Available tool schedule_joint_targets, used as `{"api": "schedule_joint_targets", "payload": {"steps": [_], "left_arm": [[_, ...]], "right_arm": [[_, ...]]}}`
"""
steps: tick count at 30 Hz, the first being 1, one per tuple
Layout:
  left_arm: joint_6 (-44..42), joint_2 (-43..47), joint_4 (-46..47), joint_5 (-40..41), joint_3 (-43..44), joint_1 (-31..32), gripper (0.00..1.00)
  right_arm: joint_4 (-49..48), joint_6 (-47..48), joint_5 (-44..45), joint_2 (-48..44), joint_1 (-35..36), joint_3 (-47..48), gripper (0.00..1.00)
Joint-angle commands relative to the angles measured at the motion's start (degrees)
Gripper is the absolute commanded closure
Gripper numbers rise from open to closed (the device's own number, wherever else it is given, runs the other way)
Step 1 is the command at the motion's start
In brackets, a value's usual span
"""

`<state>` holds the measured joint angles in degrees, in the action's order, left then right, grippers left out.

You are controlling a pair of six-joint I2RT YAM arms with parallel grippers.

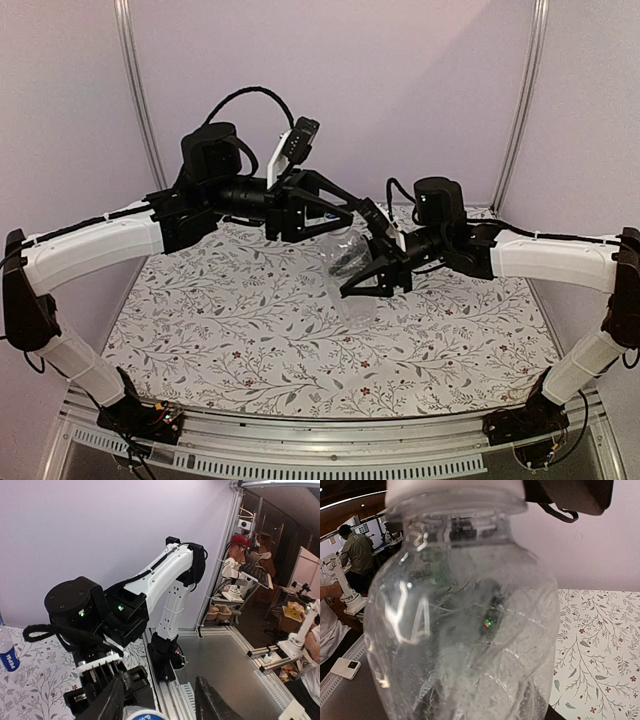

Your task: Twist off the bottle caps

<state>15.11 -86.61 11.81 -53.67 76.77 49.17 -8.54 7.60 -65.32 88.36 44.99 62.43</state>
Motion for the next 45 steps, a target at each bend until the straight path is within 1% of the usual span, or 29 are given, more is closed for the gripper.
{"api": "schedule_joint_targets", "payload": {"steps": [1,6,13,17,20,22,26,28,31,34,36,37,40,42,45], "left_arm": [[-0.1,-0.7,1.1,-1.2,0.5,-0.6,0.55],[-1.0,-0.2,1.1,-1.1,-0.4,-0.6,0.61],[-2.3,0.3,0.4,-1.5,-1.1,-0.6,0.73],[-3.4,0.9,-1.1,-0.7,-1.0,-0.6,0.85],[-3.9,1.5,-2.7,1.7,-0.9,-0.7,1.0],[-4.3,2.4,-4.3,4.3,-1.3,-0.7,1.0],[-3.6,5.4,-5.5,13.3,-4.6,-0.6,1.0],[-1.7,6.8,-4.7,19.5,-6.4,-0.6,1.0],[2.3,7.7,-3.7,25.9,-7.3,-0.3,1.0],[5.1,7.7,-5.7,34.6,-6.1,1.5,1.0],[7.2,7.4,-8.6,43.0,-4.4,3.5,1.0],[8.6,7.2,-10.8,48.7,-3.2,4.7,1.0],[11.3,5.8,-17.2,60.0,0.6,7.4,1.0],[11.7,5.5,-17.7,64.2,1.4,8.8,1.0],[12.1,5.5,-18.1,67.6,1.9,9.0,1.0]], "right_arm": [[0.4,0.6,-0.4,0.3,0.4,1.7,0.56],[0.5,0.6,-0.3,0.2,0.4,1.6,0.57],[0.6,0.8,0.7,-0.2,0.3,1.4,0.57],[0.7,0.5,2.7,-0.8,0.1,1.3,0.57],[1.0,-0.1,7.2,-1.5,-0.5,1.1,0.59],[1.1,-0.7,10.0,-2.1,-1.3,0.9,0.6],[0.4,-1.9,14.7,-3.1,-2.4,0.0,0.61],[0.2,-2.5,16.2,-3.4,-2.5,-0.1,0.62],[-0.1,-3.6,18.8,-3.6,-2.5,-0.1,0.62],[0.0,-4.2,22.3,-3.9,-2.5,-0.1,0.62],[0.3,-4.6,25.1,-4.1,-2.5,0.1,0.62],[0.5,-4.8,26.6,-4.2,-2.5,0.2,0.62],[1.0,-5.3,30.9,-4.2,-2.5,0.6,0.62],[1.4,-5.4,33.5,-4.2,-2.5,0.8,0.62],[2.6,-5.1,37.1,-4.3,-2.4,1.1,0.61]]}}
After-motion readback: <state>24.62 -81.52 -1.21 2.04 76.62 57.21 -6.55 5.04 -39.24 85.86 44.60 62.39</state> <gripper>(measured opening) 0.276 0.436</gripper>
